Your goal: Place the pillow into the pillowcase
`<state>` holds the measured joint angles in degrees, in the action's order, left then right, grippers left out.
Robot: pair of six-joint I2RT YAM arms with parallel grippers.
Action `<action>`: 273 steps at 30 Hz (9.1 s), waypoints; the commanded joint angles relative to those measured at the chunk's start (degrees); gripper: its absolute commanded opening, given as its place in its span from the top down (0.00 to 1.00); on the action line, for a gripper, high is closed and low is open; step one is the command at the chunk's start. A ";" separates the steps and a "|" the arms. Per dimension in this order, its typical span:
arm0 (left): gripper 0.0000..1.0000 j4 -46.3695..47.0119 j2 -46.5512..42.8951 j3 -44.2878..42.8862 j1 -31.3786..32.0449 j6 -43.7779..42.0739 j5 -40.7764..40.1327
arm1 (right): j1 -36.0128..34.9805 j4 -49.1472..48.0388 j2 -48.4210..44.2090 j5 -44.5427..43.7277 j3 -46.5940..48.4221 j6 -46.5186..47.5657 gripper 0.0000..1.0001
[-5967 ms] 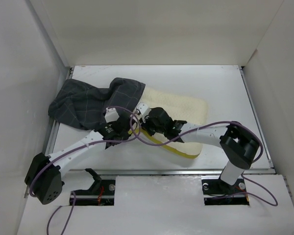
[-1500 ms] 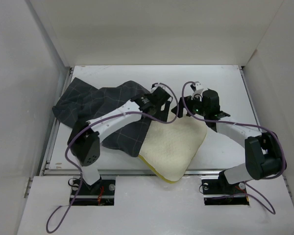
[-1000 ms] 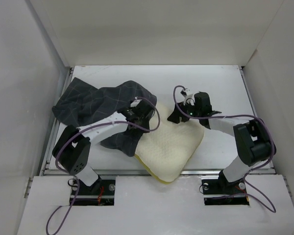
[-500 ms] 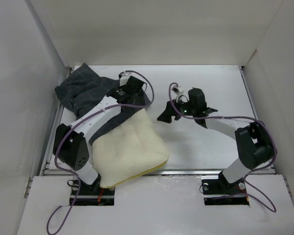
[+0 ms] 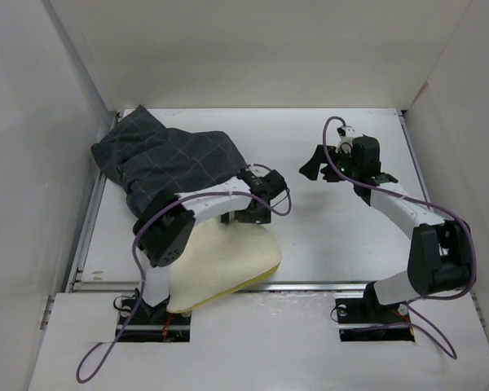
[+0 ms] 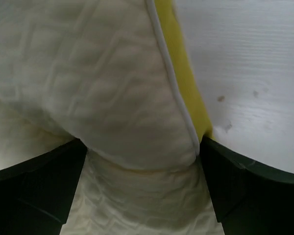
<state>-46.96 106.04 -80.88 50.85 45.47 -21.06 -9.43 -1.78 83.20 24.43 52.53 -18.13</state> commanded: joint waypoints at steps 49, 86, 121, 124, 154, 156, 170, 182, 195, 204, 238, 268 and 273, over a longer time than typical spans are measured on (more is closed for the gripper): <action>1.00 -13.08 -21.14 -11.40 -6.63 -1.88 -13.74 | -22.39 -54.99 32.13 16.78 23.34 -6.92 1.00; 0.00 5.74 -23.58 1.04 -7.26 -12.00 3.13 | -18.52 -1.66 -17.10 -2.79 -11.76 8.45 0.29; 1.00 20.94 -13.40 6.28 -6.73 -15.85 7.26 | -24.49 8.45 2.61 -3.06 13.13 16.28 1.00; 1.00 21.47 -15.07 1.36 -6.73 -17.08 5.51 | -26.51 12.31 -6.10 -4.91 11.54 15.49 1.00; 0.00 19.55 -15.67 3.80 -5.85 -3.29 -7.13 | -25.37 27.62 -12.17 -4.73 7.41 10.66 0.34; 0.00 17.09 -19.46 3.28 -8.39 -4.16 -7.86 | -24.85 28.14 -12.89 -8.05 7.41 10.04 0.00; 0.36 26.49 8.71 -13.86 -33.80 -17.70 13.66 | -27.57 16.74 -2.98 -5.79 5.73 5.83 0.00; 1.00 37.81 -6.44 18.72 -20.90 -16.82 31.41 | -21.51 20.40 -2.06 -19.49 7.94 2.32 0.00; 0.01 25.62 -29.74 18.75 -8.56 -15.60 15.84 | -29.74 29.02 -13.61 -23.01 8.19 2.76 0.00; 0.01 18.29 -31.06 19.86 -22.53 -6.26 3.73 | -34.43 46.42 -8.75 -54.74 16.20 -7.35 0.00; 0.00 22.52 -36.53 31.13 -19.03 -2.58 5.58 | -40.67 34.64 -1.57 -34.16 8.29 -11.81 0.00; 0.00 67.50 -16.30 26.74 -10.24 -24.21 36.34 | -34.51 43.44 -9.37 -45.78 24.54 -0.94 1.00; 0.00 73.23 -15.78 29.46 -8.93 -23.07 38.46 | -30.83 45.37 -9.37 -43.59 30.68 0.72 1.00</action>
<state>17.89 91.07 -51.46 41.52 22.94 13.52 -42.24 46.04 75.48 -19.70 76.38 -19.97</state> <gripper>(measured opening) 0.997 0.123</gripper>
